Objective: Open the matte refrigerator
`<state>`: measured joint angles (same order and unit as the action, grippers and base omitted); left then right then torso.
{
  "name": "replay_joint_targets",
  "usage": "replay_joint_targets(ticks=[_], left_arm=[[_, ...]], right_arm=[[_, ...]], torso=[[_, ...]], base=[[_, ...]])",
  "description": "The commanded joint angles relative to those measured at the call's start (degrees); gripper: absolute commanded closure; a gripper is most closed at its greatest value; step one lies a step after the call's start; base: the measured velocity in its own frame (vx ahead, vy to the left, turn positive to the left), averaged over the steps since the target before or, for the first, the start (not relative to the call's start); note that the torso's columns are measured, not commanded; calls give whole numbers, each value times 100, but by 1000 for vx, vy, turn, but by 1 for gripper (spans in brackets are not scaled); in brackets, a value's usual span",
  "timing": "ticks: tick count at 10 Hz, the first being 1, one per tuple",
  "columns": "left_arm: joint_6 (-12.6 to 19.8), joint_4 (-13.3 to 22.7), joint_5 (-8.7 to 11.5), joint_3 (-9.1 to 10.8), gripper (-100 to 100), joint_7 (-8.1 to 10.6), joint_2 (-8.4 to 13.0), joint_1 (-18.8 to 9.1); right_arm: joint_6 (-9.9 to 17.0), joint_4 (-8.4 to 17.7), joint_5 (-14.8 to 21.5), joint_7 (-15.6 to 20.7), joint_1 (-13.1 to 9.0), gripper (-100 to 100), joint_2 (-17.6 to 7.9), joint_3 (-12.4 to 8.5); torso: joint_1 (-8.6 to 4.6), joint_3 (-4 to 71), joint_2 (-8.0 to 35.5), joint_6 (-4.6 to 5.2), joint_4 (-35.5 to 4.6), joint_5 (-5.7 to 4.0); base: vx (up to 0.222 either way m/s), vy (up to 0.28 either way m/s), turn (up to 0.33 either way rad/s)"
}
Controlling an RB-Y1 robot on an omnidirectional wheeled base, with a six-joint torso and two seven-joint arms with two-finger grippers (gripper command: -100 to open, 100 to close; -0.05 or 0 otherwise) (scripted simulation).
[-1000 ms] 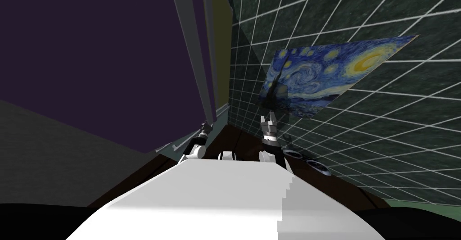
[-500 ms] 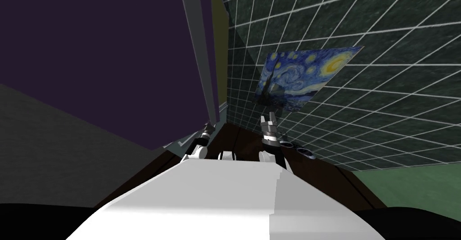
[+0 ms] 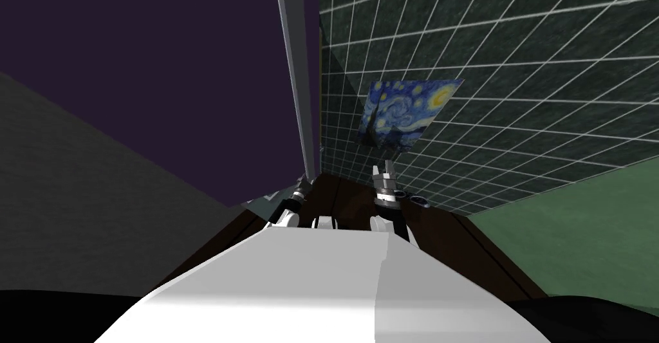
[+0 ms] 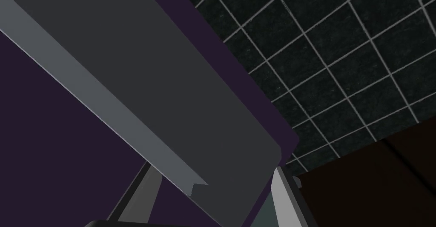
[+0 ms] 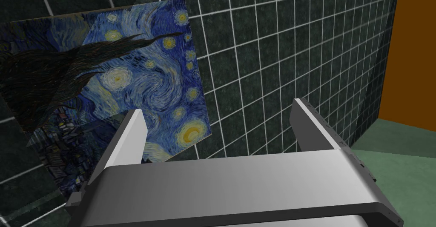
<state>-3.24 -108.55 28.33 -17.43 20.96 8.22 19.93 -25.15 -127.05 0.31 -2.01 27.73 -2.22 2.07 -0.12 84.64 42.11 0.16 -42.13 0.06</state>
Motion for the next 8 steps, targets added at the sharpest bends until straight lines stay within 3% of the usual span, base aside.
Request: replay_joint_targets(ticks=[1, 2, 4, 8], left_arm=[[9, -39, 16, -113, 100, 15, 83, 21], [-2, -94, 30, -394, 100, 28, 236, 47], [-29, -151, 45, -640, 100, 40, 378, 58], [-81, -267, 75, -1132, 100, 64, 661, 82]], right_arm=[[0, 0, 0, 0, 1, 0, 0, 0], [0, 0, 0, 0, 2, 0, 1, 1], [0, 0, 0, 0, 0, 0, -1, -1], [0, 0, 0, 0, 1, 0, 0, 0]], torso=[[-9, 7, -9, 0, 2, -2], [-10, 25, -40, -19, -4, -10], [8, -6, 16, 14, -9, 1], [-1, -2, 4, -13, -1, -3]], base=[[-92, 36, -46], [-135, 123, -165], [-181, 194, -266], [-162, 136, -165]])
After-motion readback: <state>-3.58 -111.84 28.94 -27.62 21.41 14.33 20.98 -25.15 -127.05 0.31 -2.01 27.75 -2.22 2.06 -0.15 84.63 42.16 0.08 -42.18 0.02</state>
